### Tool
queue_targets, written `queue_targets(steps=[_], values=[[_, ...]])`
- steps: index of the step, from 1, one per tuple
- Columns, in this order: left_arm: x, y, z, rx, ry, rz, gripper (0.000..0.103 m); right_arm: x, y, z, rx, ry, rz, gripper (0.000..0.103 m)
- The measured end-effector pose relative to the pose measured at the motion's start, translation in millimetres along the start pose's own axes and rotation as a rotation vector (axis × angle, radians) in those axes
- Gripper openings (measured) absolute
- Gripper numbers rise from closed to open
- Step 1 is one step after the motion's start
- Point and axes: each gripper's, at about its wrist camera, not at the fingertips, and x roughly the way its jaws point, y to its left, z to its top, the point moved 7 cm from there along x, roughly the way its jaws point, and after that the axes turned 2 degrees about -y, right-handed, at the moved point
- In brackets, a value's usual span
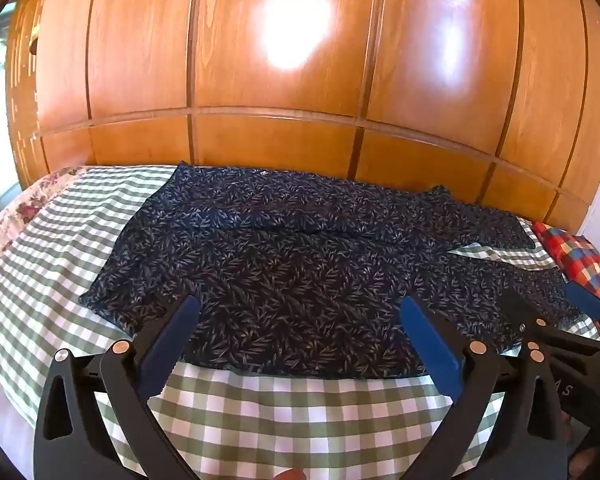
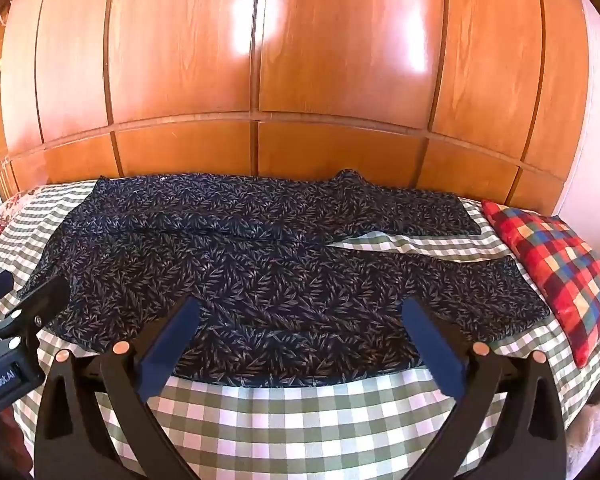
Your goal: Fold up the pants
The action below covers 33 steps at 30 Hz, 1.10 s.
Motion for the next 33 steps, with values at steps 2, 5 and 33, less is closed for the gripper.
queue_targets(steps=[2, 5, 33], values=[[0.7, 0.2, -0.4, -0.003, 0.007, -0.003, 0.100, 1.3, -0.7, -0.6, 0.006, 0.005, 0.000, 0.101], [1.1, -0.7, -1.0, -0.014, 0.006, -0.018, 0.100, 3.3, -1.2, -4.1, 0.011, 0.011, -0.001, 0.101], [3.3, -1.4, -10.3, -0.004, 0.031, -0.066, 0.100, 9.7, 0.6, -14.3, -0.028, 0.028, -0.024, 0.101]])
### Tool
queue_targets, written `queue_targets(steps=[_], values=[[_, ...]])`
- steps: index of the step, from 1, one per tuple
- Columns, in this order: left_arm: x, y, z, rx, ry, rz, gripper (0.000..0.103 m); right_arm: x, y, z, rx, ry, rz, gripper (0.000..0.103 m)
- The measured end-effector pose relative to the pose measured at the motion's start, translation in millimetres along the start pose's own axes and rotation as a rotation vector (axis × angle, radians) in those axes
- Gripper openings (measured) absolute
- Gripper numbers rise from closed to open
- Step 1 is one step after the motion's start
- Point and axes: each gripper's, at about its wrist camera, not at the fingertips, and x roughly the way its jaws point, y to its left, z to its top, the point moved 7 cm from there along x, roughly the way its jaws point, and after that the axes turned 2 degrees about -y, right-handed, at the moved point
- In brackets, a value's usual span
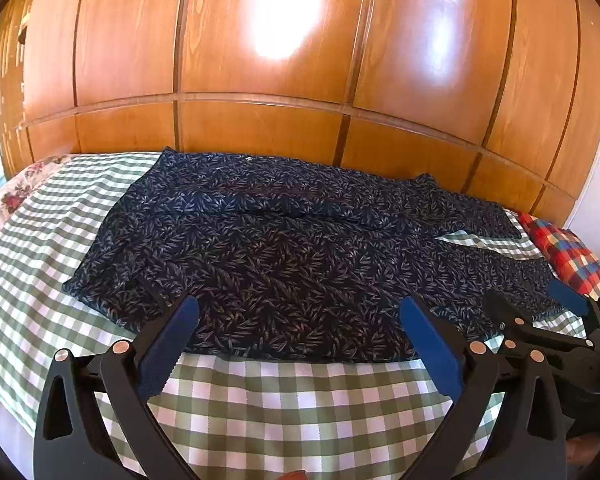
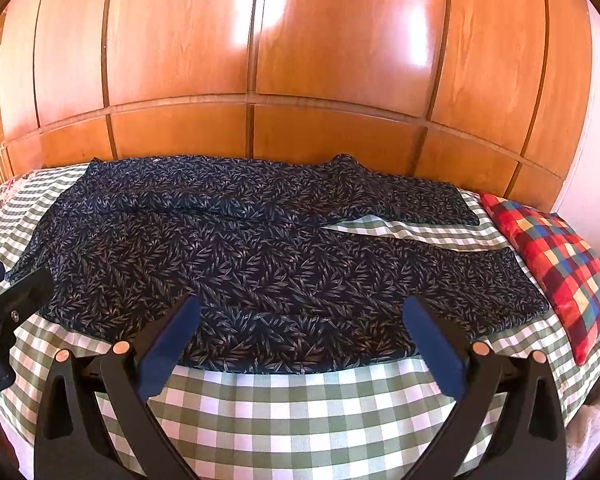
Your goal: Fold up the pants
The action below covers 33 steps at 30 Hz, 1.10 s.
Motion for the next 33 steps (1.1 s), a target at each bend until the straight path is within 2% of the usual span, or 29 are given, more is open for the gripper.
queue_targets(steps=[14, 23, 33], values=[[-7.1, -1.5, 3.5, 0.027, -0.025, 0.021, 0.100, -2.0, 2.9, -0.6, 0.002, -0.007, 0.000, 0.101], [-7.8, -3.6, 5.6, 0.068, -0.031, 0.069, 0.100, -2.9, -1.1, -1.0, 0.014, -0.008, 0.004, 0.101], [-5.4, -2.1, 6.3, 0.110, -0.024, 0.117, 0.100, 5.3, -19.8, -11.1, 0.053, 0.033, -0.006, 0.101]])
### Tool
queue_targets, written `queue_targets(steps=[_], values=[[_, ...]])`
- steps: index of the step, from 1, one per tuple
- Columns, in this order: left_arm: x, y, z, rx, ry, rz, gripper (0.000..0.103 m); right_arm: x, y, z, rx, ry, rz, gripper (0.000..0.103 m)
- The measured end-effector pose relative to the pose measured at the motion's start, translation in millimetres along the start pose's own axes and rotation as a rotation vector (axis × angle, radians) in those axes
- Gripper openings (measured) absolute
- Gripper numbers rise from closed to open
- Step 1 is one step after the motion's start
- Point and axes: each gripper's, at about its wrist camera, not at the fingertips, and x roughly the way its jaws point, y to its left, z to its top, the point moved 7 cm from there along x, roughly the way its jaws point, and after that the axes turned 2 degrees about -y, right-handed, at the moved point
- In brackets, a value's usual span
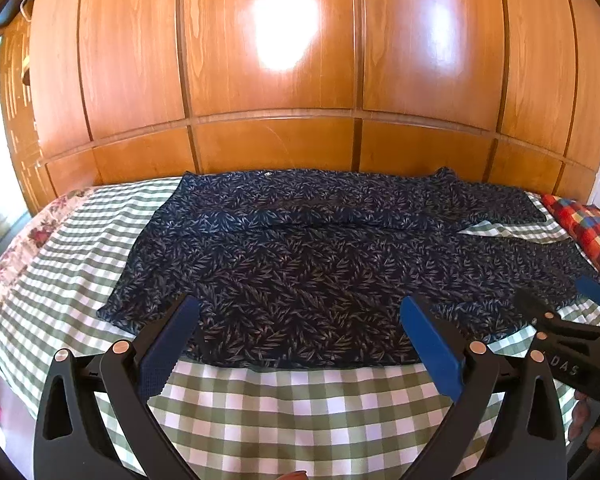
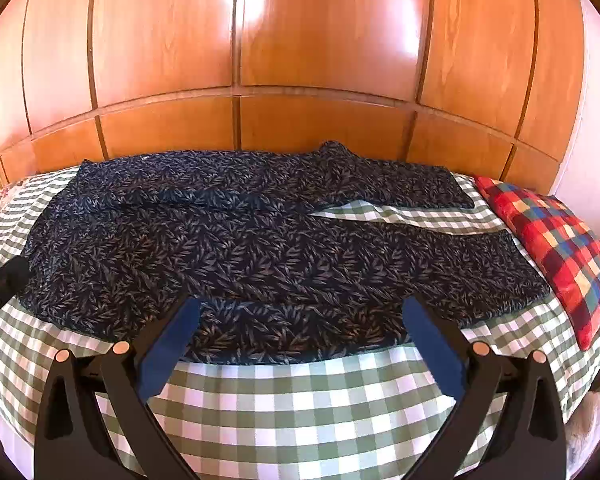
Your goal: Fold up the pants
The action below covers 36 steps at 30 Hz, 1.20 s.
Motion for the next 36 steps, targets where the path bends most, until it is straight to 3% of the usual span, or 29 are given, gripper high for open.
queue_targets(steps=[16, 21, 23, 25, 28, 32, 36], values=[[9.6, 20.2, -5.9, 0.002, 0.026, 0.035, 0.100, 12.1, -55.0, -25.2, 0.135, 0.113, 0.032, 0.101], [20.1, 28.7, -11.6, 0.005, 0.054, 0.035, 0.100, 22.1, -87.6, -36.2, 0.291, 0.183, 0.143, 0.101], [28.8, 33.8, -17.9, -0.013, 0.098, -0.011, 0.100, 26.7, -102.3, -40.9, 0.364, 0.210, 0.179, 0.101], [41.5, 49.5, -27.1, -0.103, 0.169, -0.122, 0.100, 34.4, -123.4, -47.9, 0.475, 0.252, 0.230, 0.101], [57.6, 94.4, -39.7, -0.282, 0.216, -0.172, 0.100, 40.6, -151.8, -51.3, 0.606, 0.262, 0.276, 0.101], [73.2, 172.9, -59.6, -0.531, 0.248, -0.149, 0.100, 52.1, -188.9, -60.8, 0.761, 0.268, 0.308, 0.101], [88.9, 227.3, -78.0, -0.720, 0.295, -0.115, 0.100, 61.9, -208.1, -57.4, 0.844, 0.239, 0.353, 0.101]])
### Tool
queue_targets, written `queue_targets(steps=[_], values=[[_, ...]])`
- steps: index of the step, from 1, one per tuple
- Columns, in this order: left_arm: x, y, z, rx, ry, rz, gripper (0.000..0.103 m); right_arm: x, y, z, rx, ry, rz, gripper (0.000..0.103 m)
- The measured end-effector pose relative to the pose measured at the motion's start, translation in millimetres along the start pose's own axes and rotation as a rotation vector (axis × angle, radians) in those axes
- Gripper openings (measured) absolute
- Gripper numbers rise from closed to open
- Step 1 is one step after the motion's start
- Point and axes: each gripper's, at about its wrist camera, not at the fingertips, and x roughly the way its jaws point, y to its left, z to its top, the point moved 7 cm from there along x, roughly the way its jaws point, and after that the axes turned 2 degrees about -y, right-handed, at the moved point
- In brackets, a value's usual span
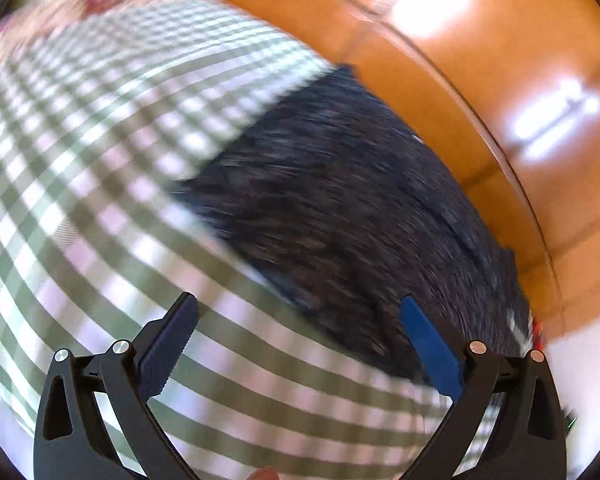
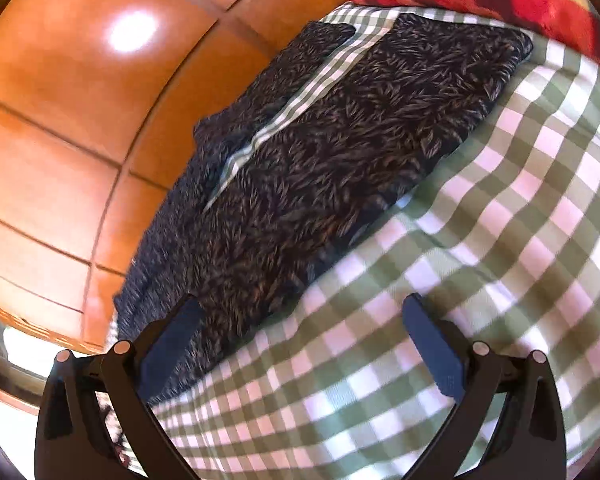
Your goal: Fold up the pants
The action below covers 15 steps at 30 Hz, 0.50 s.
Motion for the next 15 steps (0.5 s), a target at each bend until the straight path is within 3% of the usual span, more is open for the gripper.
queue_targets(steps=[3, 5, 7, 10, 11, 12, 15], values=[[5.2, 13.2, 16.4, -0.103, -0.003, -0.009, 0.093, 8.3, 1.1, 13.5, 0.029, -0.019, 0.033, 0.100], [9.9, 15.8, 26.9, -0.123, -0.014, 0.012, 0.069, 17.0, 2.0, 21.4, 0.043, -0.027, 0.035, 0.094], [19.0, 17.4, 35.6, -0.143, -0.011, 0.013, 0.057, 30.0, -0.4, 31.7, 0.079, -0.022, 0.032, 0.072], [32.3, 12.2, 35.0, -0.102, 0.031, 0.064, 0.011, 42.2, -2.0, 40.7, 0.096, -0.026, 0.031, 0.065], [33.3, 11.2, 34.3, -0.080, 0.031, 0.074, 0.008, 46.5, -2.7, 43.2, 0.089, -0.023, 0.029, 0.064], [31.3, 8.5, 33.1, -0.059, 0.020, 0.071, 0.007, 48.7, -2.4, 45.1, 0.071, -0.018, 0.014, 0.057], [18.8, 8.2, 28.5, -0.014, -0.017, 0.078, 0.005, 51.3, -7.3, 44.4, 0.031, 0.002, -0.061, 0.011]])
